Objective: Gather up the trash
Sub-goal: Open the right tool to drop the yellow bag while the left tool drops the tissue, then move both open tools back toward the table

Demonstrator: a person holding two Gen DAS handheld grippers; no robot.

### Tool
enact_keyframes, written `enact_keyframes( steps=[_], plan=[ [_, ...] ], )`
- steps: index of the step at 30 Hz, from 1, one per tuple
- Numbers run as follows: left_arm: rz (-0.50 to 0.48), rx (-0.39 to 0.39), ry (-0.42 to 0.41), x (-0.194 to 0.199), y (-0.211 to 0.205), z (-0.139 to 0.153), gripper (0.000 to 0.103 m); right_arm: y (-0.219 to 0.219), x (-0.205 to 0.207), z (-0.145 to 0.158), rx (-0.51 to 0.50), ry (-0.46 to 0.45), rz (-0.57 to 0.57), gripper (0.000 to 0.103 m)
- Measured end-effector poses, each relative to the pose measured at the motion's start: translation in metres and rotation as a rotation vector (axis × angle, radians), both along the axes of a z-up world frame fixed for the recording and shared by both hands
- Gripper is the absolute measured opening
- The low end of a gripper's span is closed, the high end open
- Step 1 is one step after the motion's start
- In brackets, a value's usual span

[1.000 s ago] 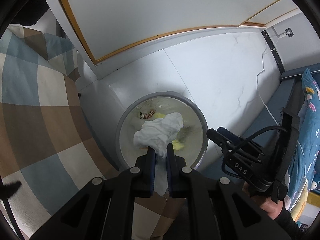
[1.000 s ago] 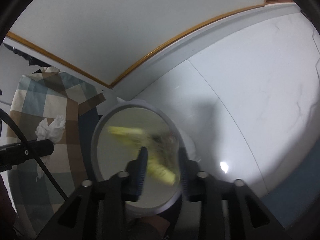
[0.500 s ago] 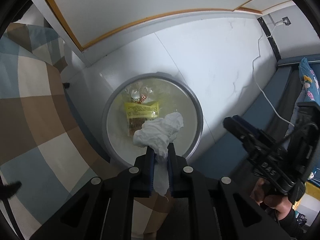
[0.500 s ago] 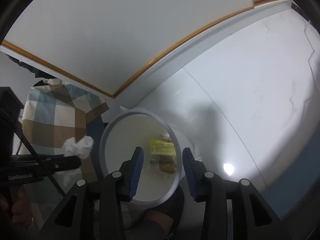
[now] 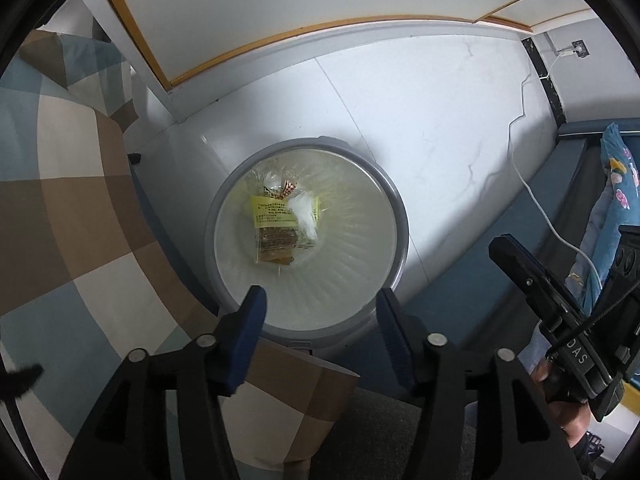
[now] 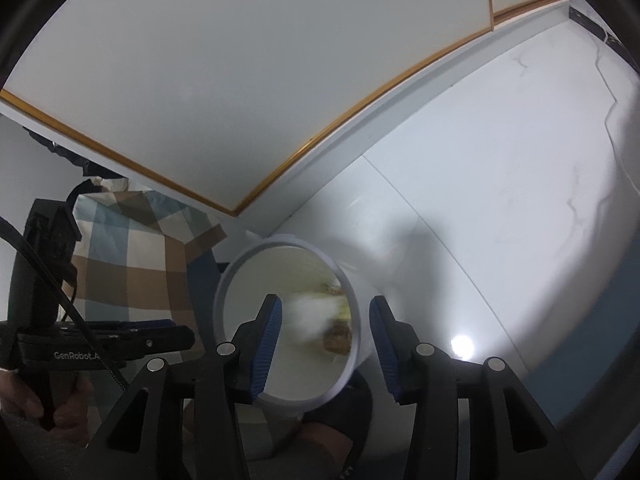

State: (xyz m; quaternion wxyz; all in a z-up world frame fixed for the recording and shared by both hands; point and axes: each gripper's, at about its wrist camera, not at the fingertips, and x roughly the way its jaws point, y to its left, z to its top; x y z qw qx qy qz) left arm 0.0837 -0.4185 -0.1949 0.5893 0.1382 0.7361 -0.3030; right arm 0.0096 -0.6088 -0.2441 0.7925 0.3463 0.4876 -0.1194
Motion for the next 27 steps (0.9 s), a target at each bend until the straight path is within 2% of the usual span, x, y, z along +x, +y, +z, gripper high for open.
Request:
enact_keyframes(
  steps=[4,7,12,27],
  plan=[
    [-0.001,-0.019,-0.05,0.0,0.0,0.011,0.063,0.0,-0.002,0.003,0.005,0.002,-0.005,0.045],
    [-0.002,-0.026,-0.098,-0.002,0.002,0.021,0.063,0.0,-0.003,0.008,0.008,-0.005,-0.003,0.046],
    [0.018,-0.05,-0.189,-0.002,0.008,0.039,0.063,0.003,-0.001,0.022,0.009,-0.035,0.004,0.058],
    [0.057,-0.126,-0.385,-0.004,0.035,0.091,0.064,0.015,-0.002,0.075,-0.016,-0.098,0.032,0.07]
  ],
)
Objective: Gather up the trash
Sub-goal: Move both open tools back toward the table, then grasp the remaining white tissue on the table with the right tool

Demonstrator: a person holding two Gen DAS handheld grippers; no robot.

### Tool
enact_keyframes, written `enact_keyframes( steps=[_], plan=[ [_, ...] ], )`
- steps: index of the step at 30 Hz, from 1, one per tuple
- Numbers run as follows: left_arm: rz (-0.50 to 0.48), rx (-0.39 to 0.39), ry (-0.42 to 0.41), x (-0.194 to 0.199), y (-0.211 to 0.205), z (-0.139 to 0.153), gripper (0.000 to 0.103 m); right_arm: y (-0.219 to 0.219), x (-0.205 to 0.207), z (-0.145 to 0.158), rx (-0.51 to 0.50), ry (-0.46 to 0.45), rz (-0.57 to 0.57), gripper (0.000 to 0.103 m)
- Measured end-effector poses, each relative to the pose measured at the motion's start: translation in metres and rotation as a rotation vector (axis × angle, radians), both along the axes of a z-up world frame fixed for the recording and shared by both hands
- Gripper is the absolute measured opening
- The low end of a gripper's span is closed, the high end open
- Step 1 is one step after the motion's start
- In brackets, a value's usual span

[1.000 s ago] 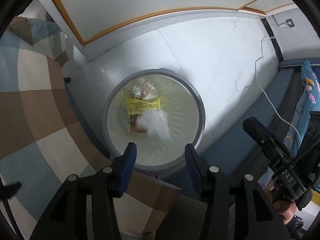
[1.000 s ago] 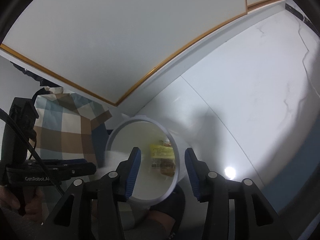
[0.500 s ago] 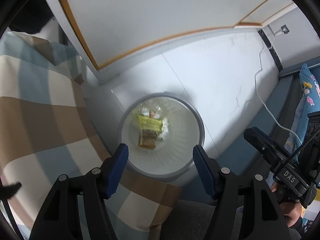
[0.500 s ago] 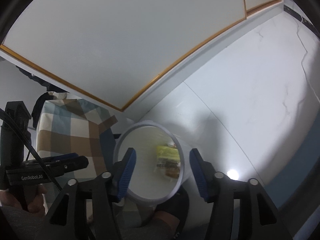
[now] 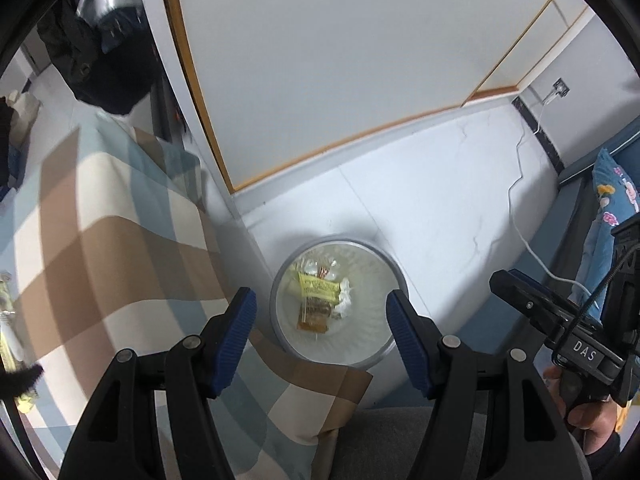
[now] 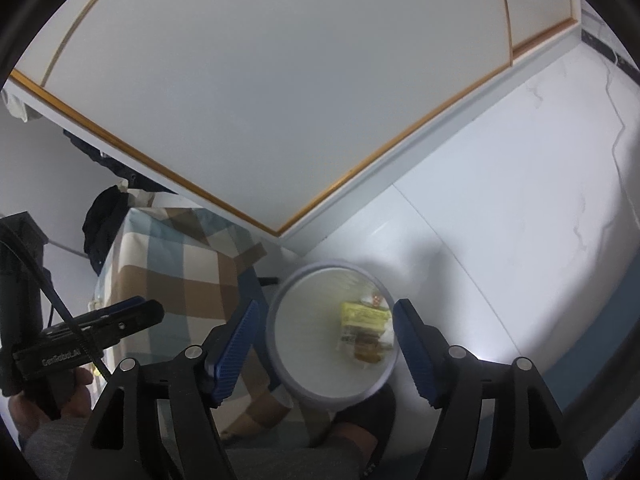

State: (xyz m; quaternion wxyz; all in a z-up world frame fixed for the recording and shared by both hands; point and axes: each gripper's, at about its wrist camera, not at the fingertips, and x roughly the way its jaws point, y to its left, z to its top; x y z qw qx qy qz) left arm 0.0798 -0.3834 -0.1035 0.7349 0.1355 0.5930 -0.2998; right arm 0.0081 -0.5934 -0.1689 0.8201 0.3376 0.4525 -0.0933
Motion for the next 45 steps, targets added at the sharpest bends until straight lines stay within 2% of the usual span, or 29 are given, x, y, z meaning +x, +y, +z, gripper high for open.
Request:
enact_keyframes(
  steps=[8,13,15,16,24,29,32,37,39,41,45],
  plan=[
    [0.039,-0.059,-0.075,-0.006,0.022,0.031,0.064,0.015,-0.004,0.043,-0.081,-0.058,-0.001,0.074],
    [0.084,-0.101,-0.114,-0.006,0.048,0.051,0.064,0.026,-0.005,0.079,-0.14,-0.119,-0.013,0.075],
    [0.107,-0.112,-0.126,-0.007,0.061,0.059,0.067,0.032,-0.004,0.096,-0.172,-0.15,-0.016,0.076],
    [0.12,-0.12,-0.137,-0.007,0.066,0.063,0.073,0.036,-0.003,0.106,-0.191,-0.169,-0.016,0.077],
    [0.233,-0.16,-0.254,-0.009,0.133,0.094,0.075,0.094,0.005,0.179,-0.29,-0.333,0.073,0.082],
    [0.334,-0.158,-0.319,-0.01,0.183,0.108,0.075,0.144,0.011,0.206,-0.272,-0.415,0.143,0.086],
    [0.388,-0.168,-0.366,-0.012,0.213,0.116,0.075,0.175,0.014,0.216,-0.294,-0.458,0.196,0.09],
    [0.489,-0.174,-0.424,-0.015,0.26,0.123,0.076,0.228,0.023,0.219,-0.312,-0.48,0.283,0.09],
    [0.54,-0.172,-0.449,-0.016,0.281,0.122,0.076,0.245,0.025,0.214,-0.298,-0.477,0.306,0.09],
    [0.586,-0.172,-0.467,-0.017,0.301,0.121,0.082,0.264,0.03,0.205,-0.288,-0.471,0.338,0.09],
    [0.648,-0.173,-0.491,-0.021,0.337,0.115,0.085,0.3,0.034,0.185,-0.284,-0.441,0.411,0.09]
  ],
)
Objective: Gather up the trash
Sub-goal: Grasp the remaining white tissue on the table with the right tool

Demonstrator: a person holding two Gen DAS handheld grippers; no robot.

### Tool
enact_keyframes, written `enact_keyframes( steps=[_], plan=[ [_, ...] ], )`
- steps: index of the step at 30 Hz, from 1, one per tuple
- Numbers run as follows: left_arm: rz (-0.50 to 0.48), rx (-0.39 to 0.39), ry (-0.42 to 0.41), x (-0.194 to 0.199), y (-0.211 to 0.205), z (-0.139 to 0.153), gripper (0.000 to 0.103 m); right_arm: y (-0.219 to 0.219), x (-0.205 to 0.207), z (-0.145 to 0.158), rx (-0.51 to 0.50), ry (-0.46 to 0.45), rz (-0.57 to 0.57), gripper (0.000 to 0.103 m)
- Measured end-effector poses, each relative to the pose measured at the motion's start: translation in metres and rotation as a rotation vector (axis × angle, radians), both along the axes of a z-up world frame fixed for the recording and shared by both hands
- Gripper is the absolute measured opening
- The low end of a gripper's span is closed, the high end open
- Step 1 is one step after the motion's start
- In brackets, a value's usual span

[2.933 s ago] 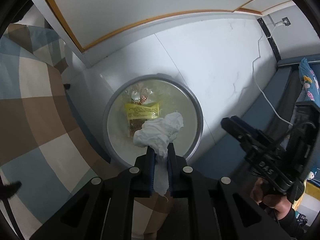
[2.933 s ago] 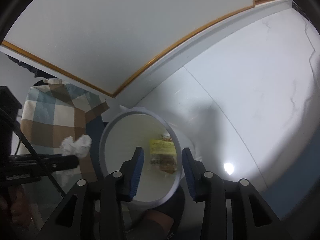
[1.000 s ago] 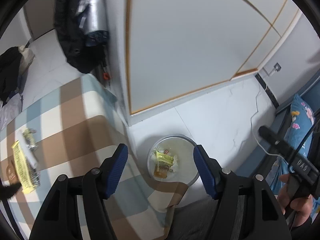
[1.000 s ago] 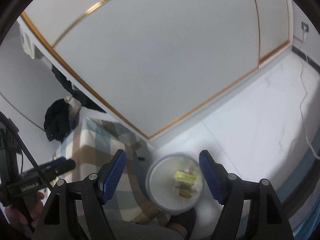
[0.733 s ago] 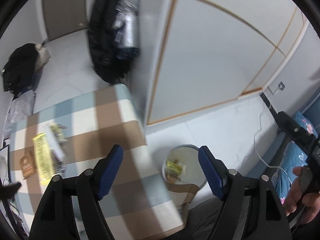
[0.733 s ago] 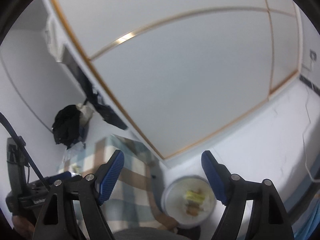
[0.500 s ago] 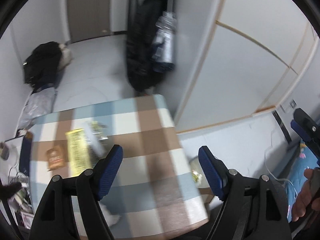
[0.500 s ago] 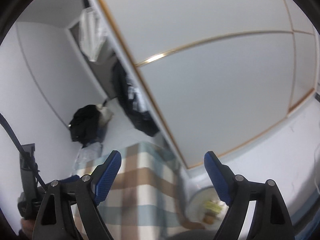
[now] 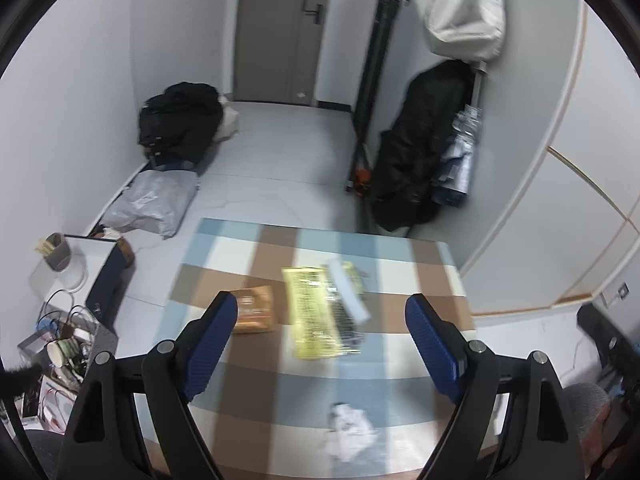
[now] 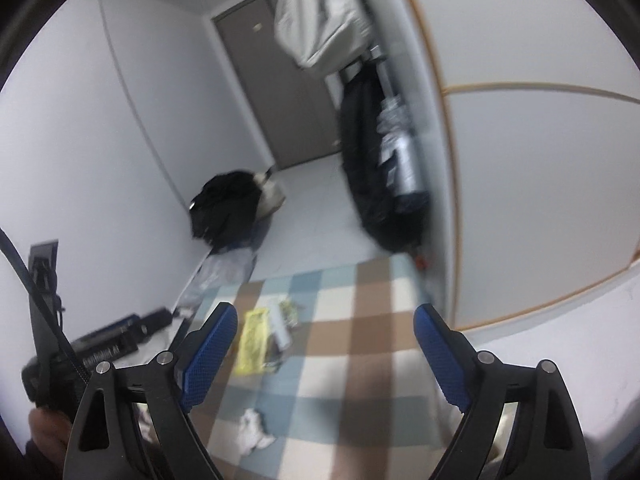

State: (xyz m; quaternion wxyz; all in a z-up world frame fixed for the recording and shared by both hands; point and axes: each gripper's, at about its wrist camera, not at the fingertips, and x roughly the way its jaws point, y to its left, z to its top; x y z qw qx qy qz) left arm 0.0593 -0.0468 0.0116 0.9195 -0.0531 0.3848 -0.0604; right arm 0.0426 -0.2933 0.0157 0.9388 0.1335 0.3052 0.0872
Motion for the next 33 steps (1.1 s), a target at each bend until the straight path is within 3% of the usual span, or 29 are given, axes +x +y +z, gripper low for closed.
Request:
enact_keyframes(
  steps=[18,28,33],
  plan=[
    [0.149,-0.07,0.002,-0.009,0.105,-0.035,0.086,0.114,0.004,-0.089,-0.208,0.149,0.27,0.09],
    [0.165,-0.09,0.024,-0.008,0.119,-0.041,0.086,0.158,0.006,-0.129,-0.351,0.202,0.386,0.088],
    [0.143,-0.121,0.044,-0.008,0.123,-0.045,0.086,0.169,0.011,-0.15,-0.389,0.24,0.42,0.076]
  ],
)
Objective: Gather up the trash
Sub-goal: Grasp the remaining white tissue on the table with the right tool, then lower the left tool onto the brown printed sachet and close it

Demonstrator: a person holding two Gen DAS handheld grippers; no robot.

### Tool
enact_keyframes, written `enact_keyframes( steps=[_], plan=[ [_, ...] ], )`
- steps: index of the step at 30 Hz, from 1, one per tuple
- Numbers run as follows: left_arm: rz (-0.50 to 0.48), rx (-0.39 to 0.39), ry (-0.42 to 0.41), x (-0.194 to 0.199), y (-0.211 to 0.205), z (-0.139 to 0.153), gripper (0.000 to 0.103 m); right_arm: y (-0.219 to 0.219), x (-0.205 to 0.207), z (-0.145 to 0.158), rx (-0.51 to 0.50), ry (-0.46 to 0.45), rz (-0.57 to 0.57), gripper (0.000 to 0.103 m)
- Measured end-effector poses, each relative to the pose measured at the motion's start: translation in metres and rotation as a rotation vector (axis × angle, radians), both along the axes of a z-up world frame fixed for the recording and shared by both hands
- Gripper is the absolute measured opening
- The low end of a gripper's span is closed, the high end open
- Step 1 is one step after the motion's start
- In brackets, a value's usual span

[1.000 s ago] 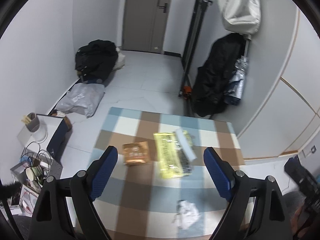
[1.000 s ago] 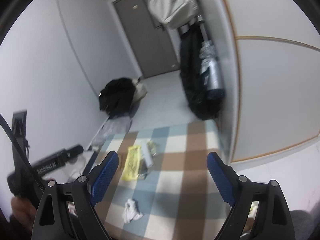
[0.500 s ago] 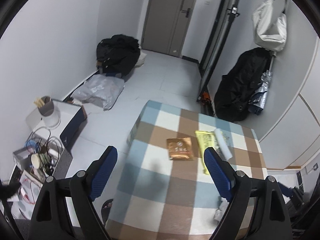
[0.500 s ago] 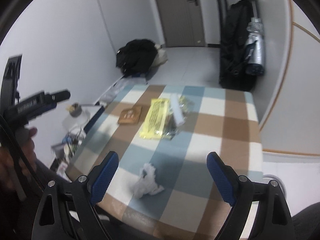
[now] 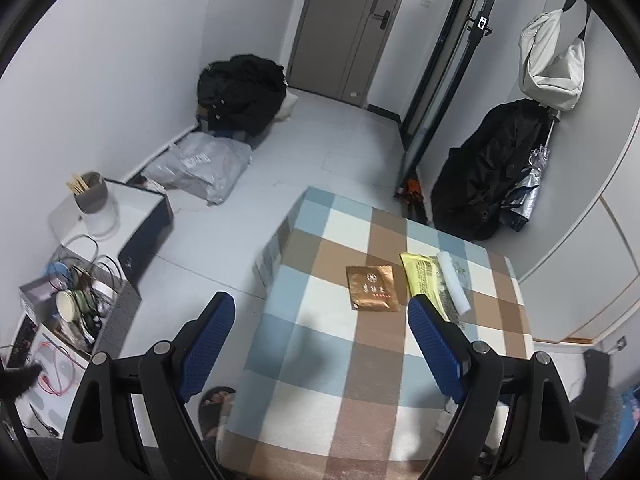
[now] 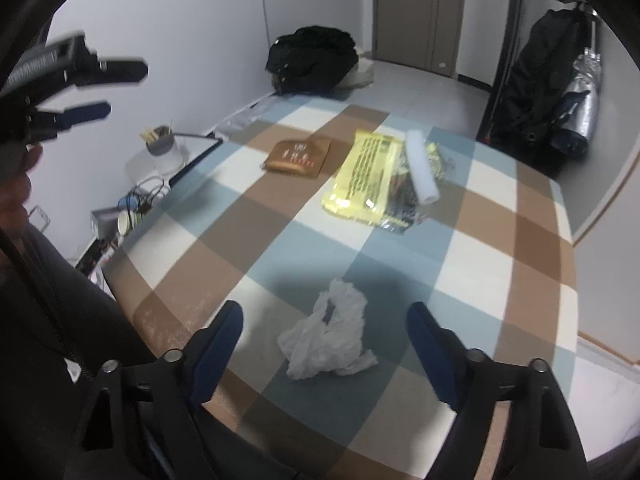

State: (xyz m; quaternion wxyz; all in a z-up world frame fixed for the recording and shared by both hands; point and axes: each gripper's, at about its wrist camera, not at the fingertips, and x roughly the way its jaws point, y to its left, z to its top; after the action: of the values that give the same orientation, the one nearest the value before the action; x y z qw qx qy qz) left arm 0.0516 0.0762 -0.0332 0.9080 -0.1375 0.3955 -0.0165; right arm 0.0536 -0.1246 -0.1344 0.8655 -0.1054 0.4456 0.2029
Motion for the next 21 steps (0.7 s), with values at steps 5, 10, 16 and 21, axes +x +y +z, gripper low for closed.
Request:
enact_keyframes(
  steps=[5,10,16,21],
  plan=[
    [-0.016,-0.021,0.025,0.001,0.001,-0.003,0.086,0.002,-0.001,-0.012,-0.042,0.016,0.0,0.063],
    [-0.047,-0.029,0.034,0.004,-0.004,-0.004,0.086,0.003,-0.001,-0.017,-0.059,0.052,0.01,0.027],
    [-0.052,-0.053,0.067,0.007,-0.001,-0.011,0.086,-0.002,0.0,-0.019,-0.049,0.059,-0.003,0.017],
    [-0.044,-0.031,0.078,0.009,-0.002,-0.014,0.086,-0.01,0.004,-0.016,-0.015,0.071,-0.029,0.014]
  ],
)
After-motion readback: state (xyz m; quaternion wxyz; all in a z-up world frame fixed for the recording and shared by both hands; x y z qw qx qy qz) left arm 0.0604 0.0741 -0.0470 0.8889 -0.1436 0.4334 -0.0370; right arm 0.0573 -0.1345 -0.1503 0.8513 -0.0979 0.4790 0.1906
